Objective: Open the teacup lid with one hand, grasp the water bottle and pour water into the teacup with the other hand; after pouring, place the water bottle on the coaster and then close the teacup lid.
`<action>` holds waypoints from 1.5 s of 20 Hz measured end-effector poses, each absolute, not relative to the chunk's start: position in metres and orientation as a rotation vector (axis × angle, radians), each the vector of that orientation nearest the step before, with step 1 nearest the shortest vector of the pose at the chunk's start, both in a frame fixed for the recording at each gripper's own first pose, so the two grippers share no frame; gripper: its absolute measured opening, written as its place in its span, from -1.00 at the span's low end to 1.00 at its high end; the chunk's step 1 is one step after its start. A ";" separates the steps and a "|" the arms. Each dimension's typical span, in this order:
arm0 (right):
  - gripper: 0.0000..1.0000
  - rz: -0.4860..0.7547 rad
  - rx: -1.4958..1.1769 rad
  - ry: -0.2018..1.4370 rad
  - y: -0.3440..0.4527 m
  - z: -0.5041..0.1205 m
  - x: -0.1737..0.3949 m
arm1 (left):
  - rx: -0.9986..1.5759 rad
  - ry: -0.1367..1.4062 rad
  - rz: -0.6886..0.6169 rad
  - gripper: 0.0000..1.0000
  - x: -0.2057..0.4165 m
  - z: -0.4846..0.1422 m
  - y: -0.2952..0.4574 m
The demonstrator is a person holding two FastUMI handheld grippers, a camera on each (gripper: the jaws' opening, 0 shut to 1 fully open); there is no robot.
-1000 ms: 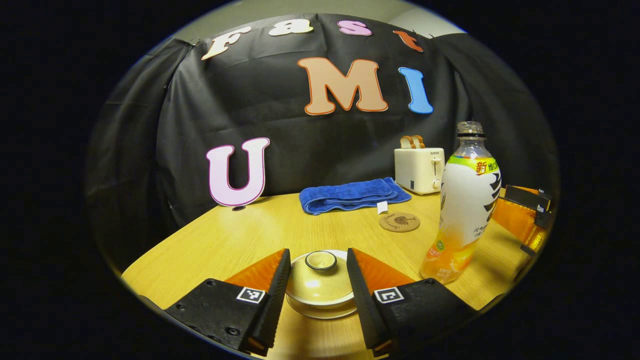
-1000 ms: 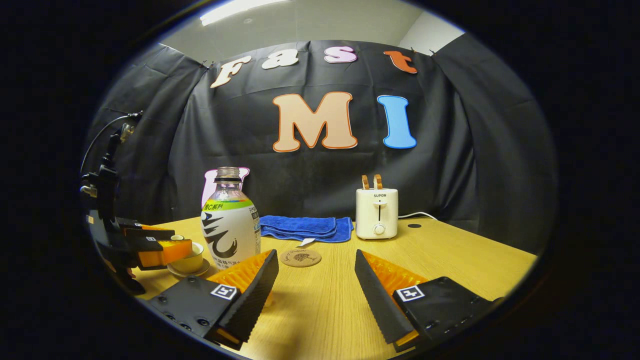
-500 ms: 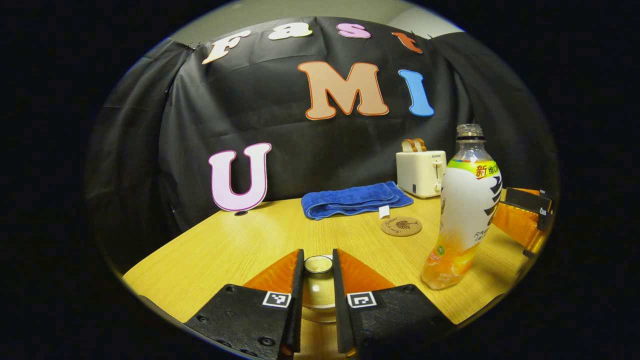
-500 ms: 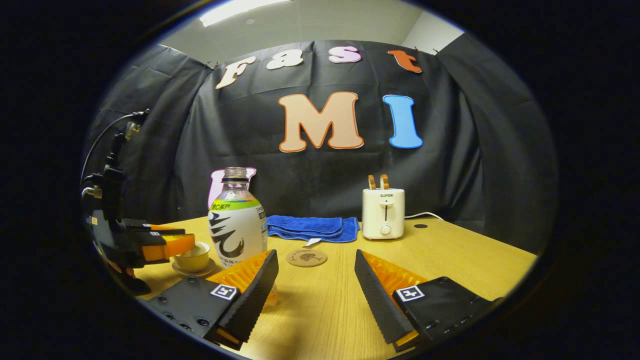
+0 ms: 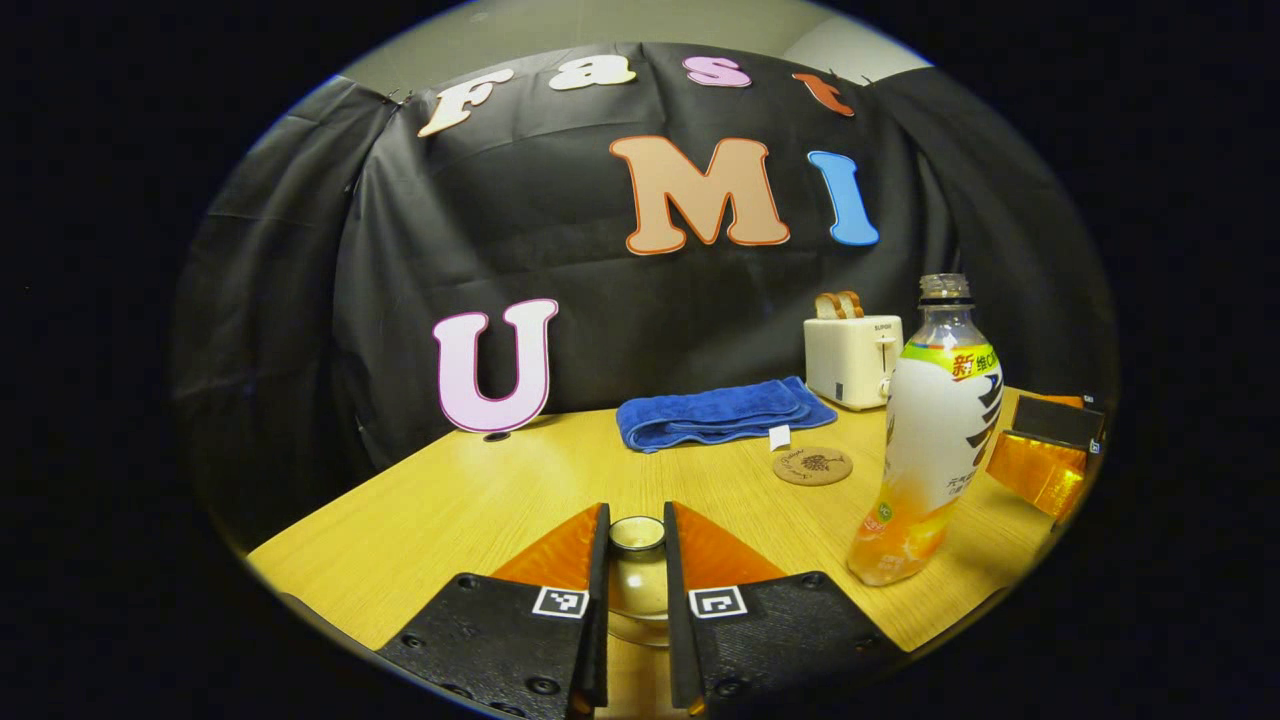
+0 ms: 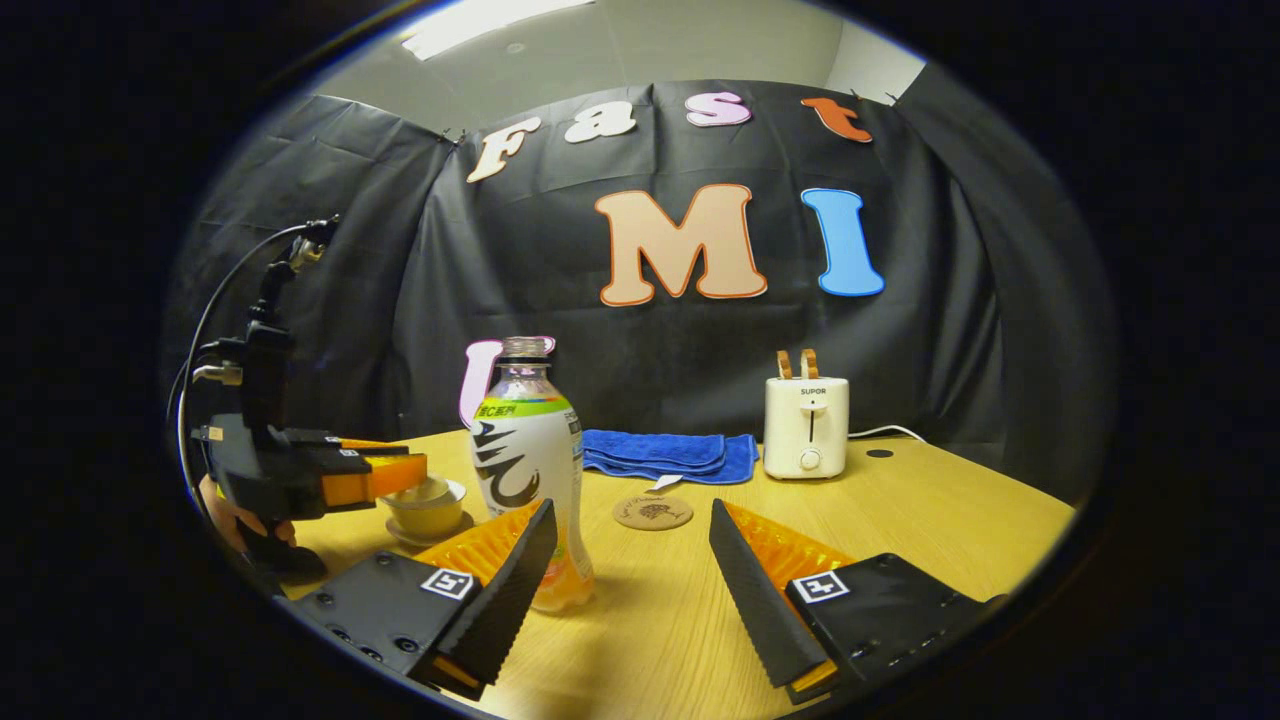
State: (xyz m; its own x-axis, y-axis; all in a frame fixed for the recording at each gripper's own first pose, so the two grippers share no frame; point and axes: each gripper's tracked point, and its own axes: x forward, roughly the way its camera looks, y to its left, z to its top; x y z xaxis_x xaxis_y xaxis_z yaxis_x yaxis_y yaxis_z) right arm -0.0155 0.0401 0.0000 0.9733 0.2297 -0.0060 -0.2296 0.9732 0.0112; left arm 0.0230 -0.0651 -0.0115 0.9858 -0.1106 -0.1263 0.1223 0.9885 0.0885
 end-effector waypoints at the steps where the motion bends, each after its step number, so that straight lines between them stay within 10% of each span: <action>1: 0.89 0.247 0.011 0.008 0.043 0.000 -0.018 | 0.087 0.116 -0.120 -0.57 0.021 -0.009 -0.066; 26: 1.00 0.330 0.012 0.033 0.110 -0.008 0.015 | -0.006 0.105 -0.099 -0.57 -0.019 0.001 -0.039; 30: 0.53 0.327 0.008 0.040 0.112 -0.010 0.015 | -0.005 0.102 -0.097 -0.57 -0.022 0.002 -0.035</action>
State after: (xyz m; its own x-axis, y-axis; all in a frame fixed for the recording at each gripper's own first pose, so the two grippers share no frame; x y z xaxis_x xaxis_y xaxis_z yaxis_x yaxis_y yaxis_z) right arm 0.0151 0.1119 -0.0097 0.9461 0.3217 -0.0381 -0.3214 0.9468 0.0143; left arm -0.0224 -0.0350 0.0023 0.9901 -0.0964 -0.1019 0.0959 0.9953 -0.0098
